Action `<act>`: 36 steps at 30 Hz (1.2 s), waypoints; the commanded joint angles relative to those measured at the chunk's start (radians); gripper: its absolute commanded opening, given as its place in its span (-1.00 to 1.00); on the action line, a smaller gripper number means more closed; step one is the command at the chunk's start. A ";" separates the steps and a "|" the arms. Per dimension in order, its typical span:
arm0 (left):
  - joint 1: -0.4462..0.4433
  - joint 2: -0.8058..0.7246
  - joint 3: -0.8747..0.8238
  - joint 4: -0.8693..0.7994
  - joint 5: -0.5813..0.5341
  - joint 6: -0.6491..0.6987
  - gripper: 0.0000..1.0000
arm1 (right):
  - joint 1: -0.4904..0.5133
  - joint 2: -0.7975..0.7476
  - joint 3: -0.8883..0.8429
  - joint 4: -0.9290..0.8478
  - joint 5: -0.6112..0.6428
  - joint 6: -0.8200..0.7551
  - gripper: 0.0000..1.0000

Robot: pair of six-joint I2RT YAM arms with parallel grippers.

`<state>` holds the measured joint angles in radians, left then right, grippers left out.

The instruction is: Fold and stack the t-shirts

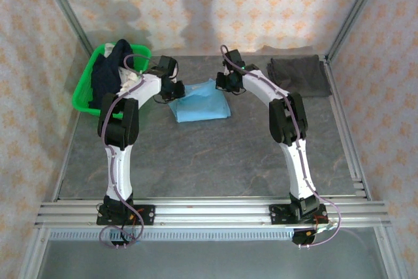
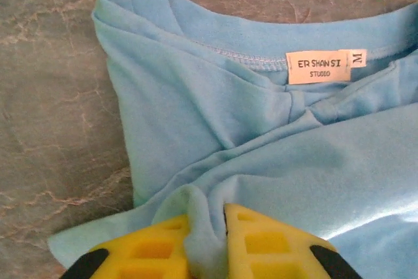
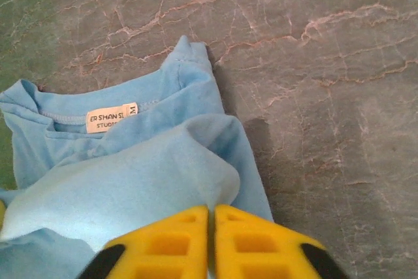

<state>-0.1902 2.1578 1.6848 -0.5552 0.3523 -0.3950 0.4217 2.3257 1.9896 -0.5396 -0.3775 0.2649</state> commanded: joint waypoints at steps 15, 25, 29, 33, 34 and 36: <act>-0.017 0.059 0.245 -0.136 -0.038 0.035 -0.72 | -0.022 0.057 0.112 -0.068 0.056 0.005 -0.98; -0.024 0.018 0.307 -0.189 -0.100 0.058 0.01 | -0.029 0.026 0.119 -0.106 0.115 -0.012 -0.27; -0.047 -0.078 0.279 -0.197 -0.153 0.083 0.23 | -0.029 -0.053 0.079 -0.096 0.153 -0.018 -0.13; -0.067 -0.188 0.214 -0.184 -0.208 0.101 0.32 | -0.027 -0.163 -0.036 -0.040 0.176 -0.009 -0.06; -0.070 -0.213 0.196 -0.179 -0.220 0.102 0.33 | -0.026 -0.186 -0.066 -0.022 0.175 -0.006 -0.04; -0.078 -0.274 0.154 -0.161 -0.234 0.105 0.34 | -0.019 -0.237 -0.139 0.021 0.170 -0.001 -0.03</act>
<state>-0.2565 1.9862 1.8790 -0.7208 0.1890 -0.3164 0.3973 2.2070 1.9133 -0.5892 -0.2432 0.2596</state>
